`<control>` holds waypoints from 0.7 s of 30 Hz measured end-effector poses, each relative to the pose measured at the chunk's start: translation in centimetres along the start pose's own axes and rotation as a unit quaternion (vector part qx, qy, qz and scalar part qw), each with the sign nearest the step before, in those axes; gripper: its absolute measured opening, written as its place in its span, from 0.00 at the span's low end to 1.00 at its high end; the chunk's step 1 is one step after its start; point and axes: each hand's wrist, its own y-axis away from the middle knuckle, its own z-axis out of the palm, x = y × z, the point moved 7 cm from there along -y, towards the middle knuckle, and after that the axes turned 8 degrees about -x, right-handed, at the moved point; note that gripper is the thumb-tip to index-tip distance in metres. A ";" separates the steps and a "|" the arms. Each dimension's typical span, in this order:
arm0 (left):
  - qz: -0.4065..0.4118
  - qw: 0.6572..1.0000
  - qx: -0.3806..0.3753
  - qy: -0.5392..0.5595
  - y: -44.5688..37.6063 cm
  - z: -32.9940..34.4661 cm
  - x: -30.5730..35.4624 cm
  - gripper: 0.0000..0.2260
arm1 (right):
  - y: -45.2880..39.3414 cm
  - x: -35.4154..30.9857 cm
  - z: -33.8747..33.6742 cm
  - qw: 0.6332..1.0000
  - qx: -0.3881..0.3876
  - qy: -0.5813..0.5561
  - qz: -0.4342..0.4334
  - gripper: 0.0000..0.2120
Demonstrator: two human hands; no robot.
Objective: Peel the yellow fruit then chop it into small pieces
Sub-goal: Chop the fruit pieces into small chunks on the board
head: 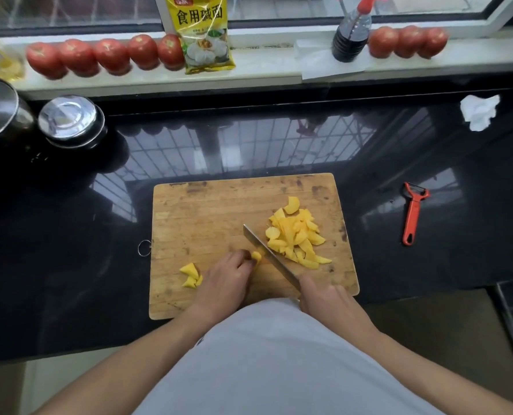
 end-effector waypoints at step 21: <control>0.001 0.999 -0.034 -0.006 0.6 0.2 -0.2 0.21 | -1.2 -1.2 -0.3 0.999 -0.040 -0.034 0.004 0.10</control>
